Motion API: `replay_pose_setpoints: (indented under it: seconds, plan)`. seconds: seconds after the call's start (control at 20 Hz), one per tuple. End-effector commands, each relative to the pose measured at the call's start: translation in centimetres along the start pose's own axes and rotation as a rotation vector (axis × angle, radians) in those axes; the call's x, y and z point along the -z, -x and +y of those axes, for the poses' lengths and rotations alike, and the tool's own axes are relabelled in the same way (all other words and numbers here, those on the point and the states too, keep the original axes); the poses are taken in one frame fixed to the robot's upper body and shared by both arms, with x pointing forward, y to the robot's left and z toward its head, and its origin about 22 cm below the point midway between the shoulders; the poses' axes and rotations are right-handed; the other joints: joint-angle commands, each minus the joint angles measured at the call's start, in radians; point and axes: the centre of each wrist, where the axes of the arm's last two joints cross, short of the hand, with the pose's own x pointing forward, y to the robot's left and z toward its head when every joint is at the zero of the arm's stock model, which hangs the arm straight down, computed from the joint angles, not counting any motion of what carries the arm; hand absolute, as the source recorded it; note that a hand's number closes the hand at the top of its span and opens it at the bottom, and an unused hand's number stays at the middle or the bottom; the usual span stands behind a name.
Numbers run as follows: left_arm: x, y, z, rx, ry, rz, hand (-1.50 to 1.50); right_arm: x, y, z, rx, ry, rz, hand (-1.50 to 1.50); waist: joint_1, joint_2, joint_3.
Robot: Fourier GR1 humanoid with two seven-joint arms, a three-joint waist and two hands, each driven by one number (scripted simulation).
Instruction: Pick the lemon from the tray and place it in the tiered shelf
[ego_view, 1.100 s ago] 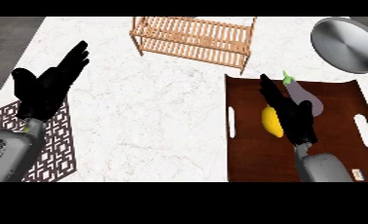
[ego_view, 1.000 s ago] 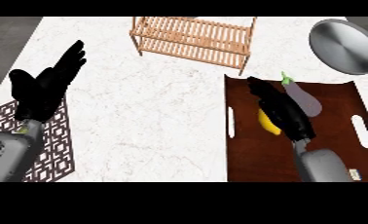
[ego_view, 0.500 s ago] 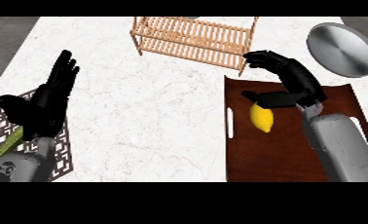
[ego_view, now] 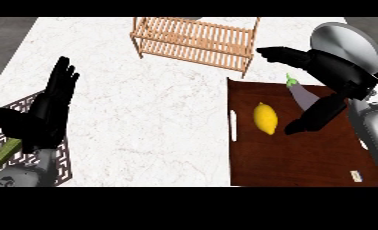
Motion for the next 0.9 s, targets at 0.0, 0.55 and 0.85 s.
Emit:
replay_pose_setpoints:
  seconds: [0.0,0.55,0.85]
  plan:
    - [0.0,0.2,0.6,0.002,-0.005,0.002,0.00,-0.6,-2.8,-0.4,-0.234,-0.189,0.124,-1.50,-0.004,0.001,-0.001]
    - [-0.7,-0.9,-0.7,-0.001,0.009,-0.008,0.00,2.6,-9.7,8.2,-0.827,-0.180,0.357,-1.50,0.006,0.002,0.001]
    - [-0.2,0.0,0.0,0.002,-0.002,-0.006,0.00,4.5,-8.9,11.0,-0.914,-0.174,0.448,-1.50,0.004,0.007,0.001]
